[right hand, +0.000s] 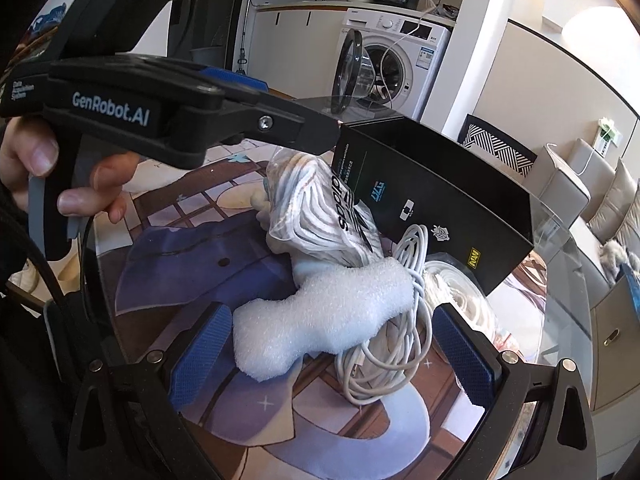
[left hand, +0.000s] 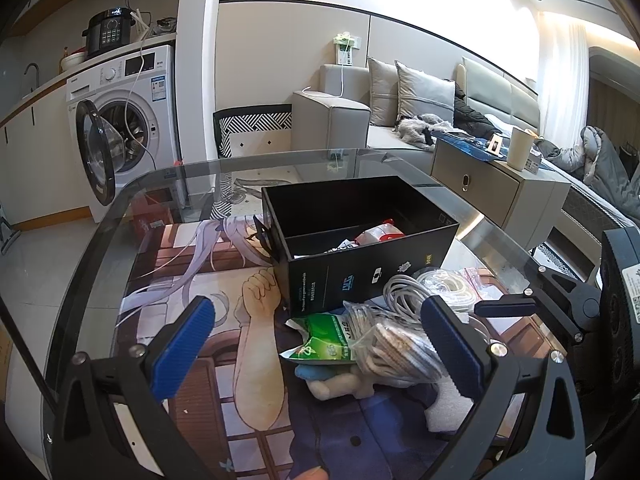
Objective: Organize soft objects
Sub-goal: 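Grasp the white foam strip with the right tool, then lift the foam strip with the right tool while the left tool grasps the clear bag of striped cloth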
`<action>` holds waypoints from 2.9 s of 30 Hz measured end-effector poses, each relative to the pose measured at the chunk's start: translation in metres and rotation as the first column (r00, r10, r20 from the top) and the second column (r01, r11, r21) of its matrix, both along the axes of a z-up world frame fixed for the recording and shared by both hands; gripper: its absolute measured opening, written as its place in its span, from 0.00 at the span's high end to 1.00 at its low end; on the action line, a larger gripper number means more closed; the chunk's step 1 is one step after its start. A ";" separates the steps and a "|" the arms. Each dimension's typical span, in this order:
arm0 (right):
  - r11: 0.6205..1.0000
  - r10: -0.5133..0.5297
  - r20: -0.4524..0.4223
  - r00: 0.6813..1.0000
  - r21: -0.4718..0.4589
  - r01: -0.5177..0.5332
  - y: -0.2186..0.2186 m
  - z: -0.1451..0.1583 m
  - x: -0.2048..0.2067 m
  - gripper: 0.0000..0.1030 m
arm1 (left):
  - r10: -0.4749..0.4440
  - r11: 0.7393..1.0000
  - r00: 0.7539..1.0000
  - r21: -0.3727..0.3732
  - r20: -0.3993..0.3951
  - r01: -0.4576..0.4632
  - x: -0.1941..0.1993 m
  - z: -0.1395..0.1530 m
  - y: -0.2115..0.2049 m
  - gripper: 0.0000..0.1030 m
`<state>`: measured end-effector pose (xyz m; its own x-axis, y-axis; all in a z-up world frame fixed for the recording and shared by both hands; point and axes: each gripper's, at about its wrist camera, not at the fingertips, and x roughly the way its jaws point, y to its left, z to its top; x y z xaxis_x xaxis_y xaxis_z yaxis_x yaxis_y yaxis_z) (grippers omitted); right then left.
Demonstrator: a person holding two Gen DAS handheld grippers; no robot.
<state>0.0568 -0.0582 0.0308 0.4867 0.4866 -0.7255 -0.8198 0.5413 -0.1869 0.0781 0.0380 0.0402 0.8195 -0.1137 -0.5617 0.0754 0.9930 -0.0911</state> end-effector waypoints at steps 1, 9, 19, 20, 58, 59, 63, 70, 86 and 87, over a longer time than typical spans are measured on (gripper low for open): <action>1.000 0.003 0.010 1.000 -0.010 -0.002 0.002 0.000 -0.001 0.01 | 0.001 1.000 1.000 -0.001 0.000 -0.001 0.000 0.000 0.000 0.00; 0.997 0.012 0.074 0.997 -0.070 -0.006 0.014 -0.009 -0.004 0.01 | 0.002 1.000 1.000 -0.001 -0.001 -0.002 0.000 -0.001 0.000 0.00; 0.998 0.038 0.060 0.998 -0.044 -0.035 0.016 -0.011 -0.008 0.12 | 0.002 1.000 1.000 0.001 -0.003 -0.002 0.001 -0.002 0.000 0.00; 0.999 0.037 0.057 0.998 -0.039 -0.035 0.015 -0.010 -0.008 0.12 | 0.001 1.000 1.000 0.002 -0.003 -0.001 0.001 -0.002 0.000 0.00; 0.992 -0.124 0.068 0.990 0.029 0.122 -0.049 0.020 0.010 0.12 | -0.159 0.980 0.982 0.107 -0.106 0.170 0.010 -0.029 -0.047 0.33; 0.992 -0.125 0.068 0.990 0.029 0.124 -0.050 0.020 0.010 0.12 | -0.171 0.977 0.980 0.109 -0.104 0.182 0.009 -0.029 -0.048 0.38; 0.992 -0.126 0.068 0.990 0.031 0.124 -0.051 0.020 0.009 0.12 | -0.187 0.976 0.978 0.096 -0.096 0.196 0.007 -0.028 -0.049 0.50; 0.990 -0.131 0.077 0.988 0.062 0.126 -0.055 0.026 0.007 0.12 | -0.199 0.977 0.976 0.057 -0.082 0.204 0.003 -0.020 -0.042 0.57; 0.972 -0.167 0.104 0.981 0.182 0.146 -0.065 0.047 0.002 0.12 | -0.179 0.984 0.984 0.014 0.021 0.178 -0.010 0.010 -0.030 0.57; 0.969 -0.174 0.108 0.979 0.193 0.151 -0.065 0.048 0.002 0.12 | -0.174 0.985 0.984 0.010 0.027 0.174 -0.010 0.011 -0.029 0.57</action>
<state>0.0585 -0.1237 0.0791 0.6499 0.5127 -0.5611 -0.6951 0.6995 -0.1659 0.0685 0.0093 0.0516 0.8026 -0.2517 -0.5409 0.2494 0.9652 -0.0792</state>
